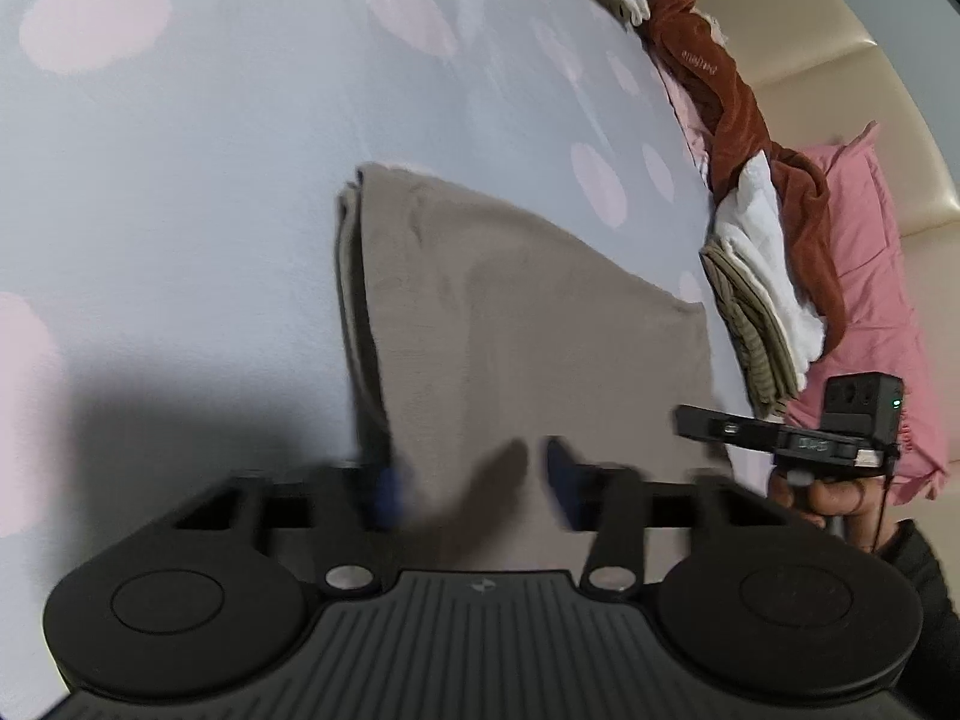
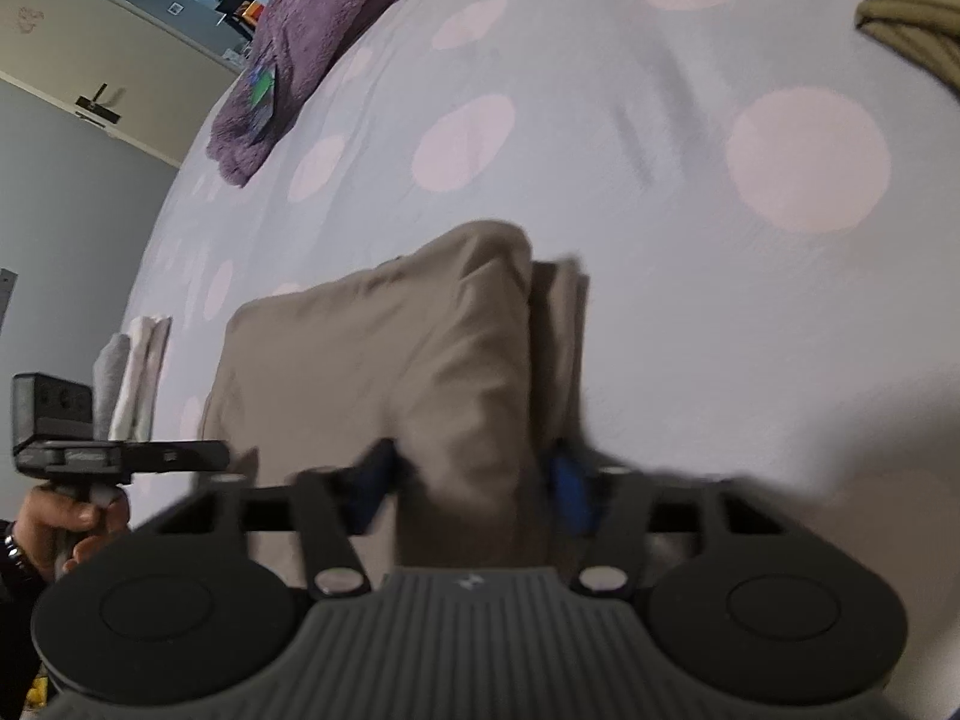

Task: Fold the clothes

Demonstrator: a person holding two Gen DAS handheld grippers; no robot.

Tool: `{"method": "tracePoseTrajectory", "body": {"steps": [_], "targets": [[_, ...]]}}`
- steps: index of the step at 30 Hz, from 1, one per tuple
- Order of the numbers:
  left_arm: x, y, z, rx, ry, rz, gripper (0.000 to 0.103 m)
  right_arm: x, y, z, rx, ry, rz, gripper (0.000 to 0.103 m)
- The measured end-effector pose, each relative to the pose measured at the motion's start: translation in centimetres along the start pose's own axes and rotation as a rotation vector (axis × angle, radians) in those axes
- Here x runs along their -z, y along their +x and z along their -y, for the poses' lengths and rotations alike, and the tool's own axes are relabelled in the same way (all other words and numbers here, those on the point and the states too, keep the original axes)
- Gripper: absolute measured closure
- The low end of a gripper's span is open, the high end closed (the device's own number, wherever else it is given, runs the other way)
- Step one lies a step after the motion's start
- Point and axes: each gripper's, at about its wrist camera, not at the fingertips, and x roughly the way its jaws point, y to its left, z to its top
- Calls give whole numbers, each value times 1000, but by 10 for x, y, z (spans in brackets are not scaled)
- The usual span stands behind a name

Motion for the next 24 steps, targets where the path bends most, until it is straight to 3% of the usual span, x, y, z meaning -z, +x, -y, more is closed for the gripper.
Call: {"method": "tracePoseTrajectory", "body": {"steps": [3, 6, 15, 24], "targets": [[0, 4, 5, -25, 15, 0, 93, 1, 2, 4, -27, 35, -4, 70], [1, -3, 3, 13, -23, 17, 96, 2, -1, 9, -59, 76, 6, 80], [3, -64, 3, 143, -58, 89, 97, 0, -33, -12, -158, 96, 62, 83], [14, -147, 3, 190, -65, 220, 97, -16, -53, -88, -246, 33, 91, 83]]}}
